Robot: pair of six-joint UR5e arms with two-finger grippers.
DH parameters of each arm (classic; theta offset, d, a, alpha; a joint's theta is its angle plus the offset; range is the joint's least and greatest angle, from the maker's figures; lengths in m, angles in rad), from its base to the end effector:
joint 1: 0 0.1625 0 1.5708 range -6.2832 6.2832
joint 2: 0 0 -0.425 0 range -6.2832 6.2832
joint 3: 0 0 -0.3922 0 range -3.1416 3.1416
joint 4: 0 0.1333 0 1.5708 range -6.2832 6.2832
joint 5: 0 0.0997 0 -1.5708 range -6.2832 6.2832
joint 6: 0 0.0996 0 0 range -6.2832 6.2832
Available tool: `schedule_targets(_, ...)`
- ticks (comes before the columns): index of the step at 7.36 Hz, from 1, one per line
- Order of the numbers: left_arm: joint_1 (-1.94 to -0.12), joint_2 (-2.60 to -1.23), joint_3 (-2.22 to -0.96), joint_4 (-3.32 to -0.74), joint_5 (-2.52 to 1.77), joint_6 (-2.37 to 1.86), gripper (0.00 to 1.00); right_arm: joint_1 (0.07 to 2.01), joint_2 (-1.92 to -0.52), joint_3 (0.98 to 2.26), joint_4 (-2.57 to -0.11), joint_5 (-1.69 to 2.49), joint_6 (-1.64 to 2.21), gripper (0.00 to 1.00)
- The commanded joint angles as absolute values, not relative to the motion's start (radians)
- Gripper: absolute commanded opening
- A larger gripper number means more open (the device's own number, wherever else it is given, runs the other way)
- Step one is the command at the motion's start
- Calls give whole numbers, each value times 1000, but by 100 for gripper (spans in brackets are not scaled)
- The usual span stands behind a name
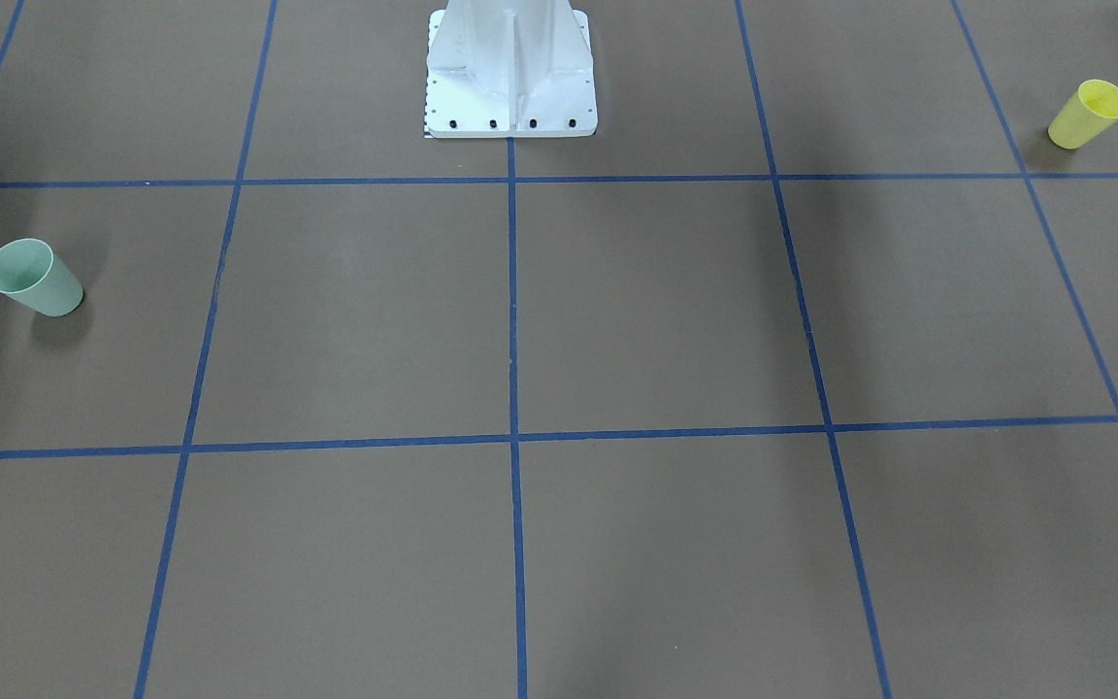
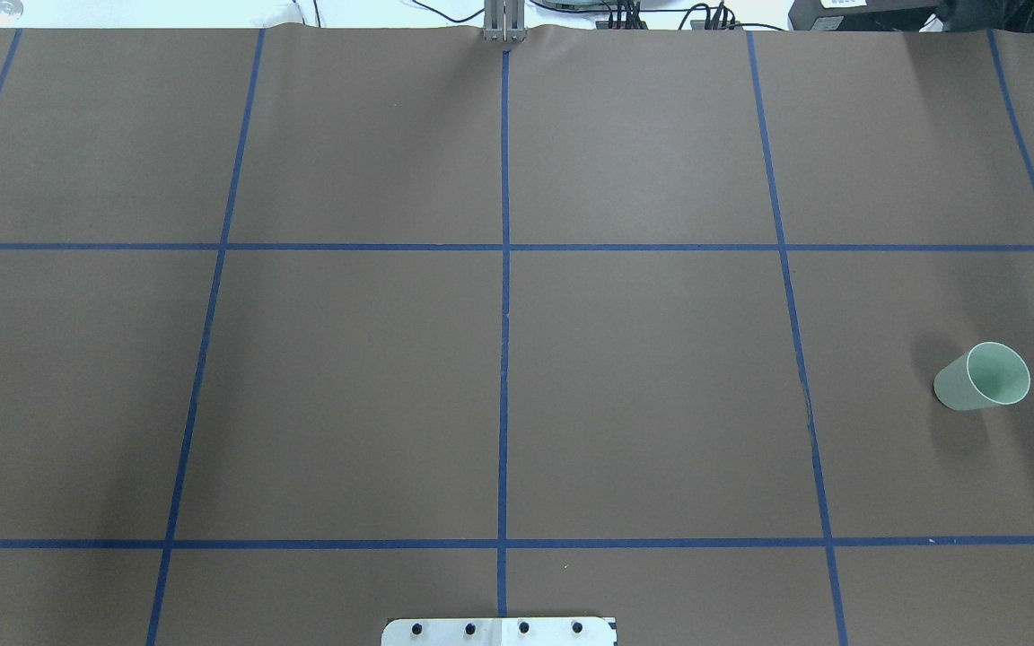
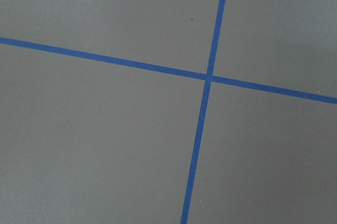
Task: Transfer and stack yellow cup on green cup
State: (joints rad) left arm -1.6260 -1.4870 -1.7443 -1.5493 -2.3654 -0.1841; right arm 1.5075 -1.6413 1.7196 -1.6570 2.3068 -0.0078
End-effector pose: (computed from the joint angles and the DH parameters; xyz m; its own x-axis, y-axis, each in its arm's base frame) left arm -0.0875 -0.4551 0.6137 0.6802 -0.1726 -0.7124 0.1827 0.9811 -0.0633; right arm 0.0372 -0.4635 0.6304 0.7395 -0.0494 0.6713 0.0690 0.9976 -0.0027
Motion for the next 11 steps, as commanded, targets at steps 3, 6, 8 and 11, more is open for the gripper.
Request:
schedule_targets(3, -1623, -1450, -1782, -1549, -2368, -186, 100, 1503, -1640, 1724, -1655, 2310, -8, 99)
schedule_targets(6, -1623, -1430, -1793, -1552, -2368, -184, 100, 1503, -1632, 1727, -1655, 2310, -8, 99)
schedule_targets(8, -1623, -1428, -1796, -1552, -2368, -184, 100, 1497, -1632, 1730, -1655, 2310, -8, 99)
schedule_targets(11, -1623, -1427, -1804, -1552, -2368, -186, 100, 1496, -1632, 1732, -1655, 2312, -12, 99)
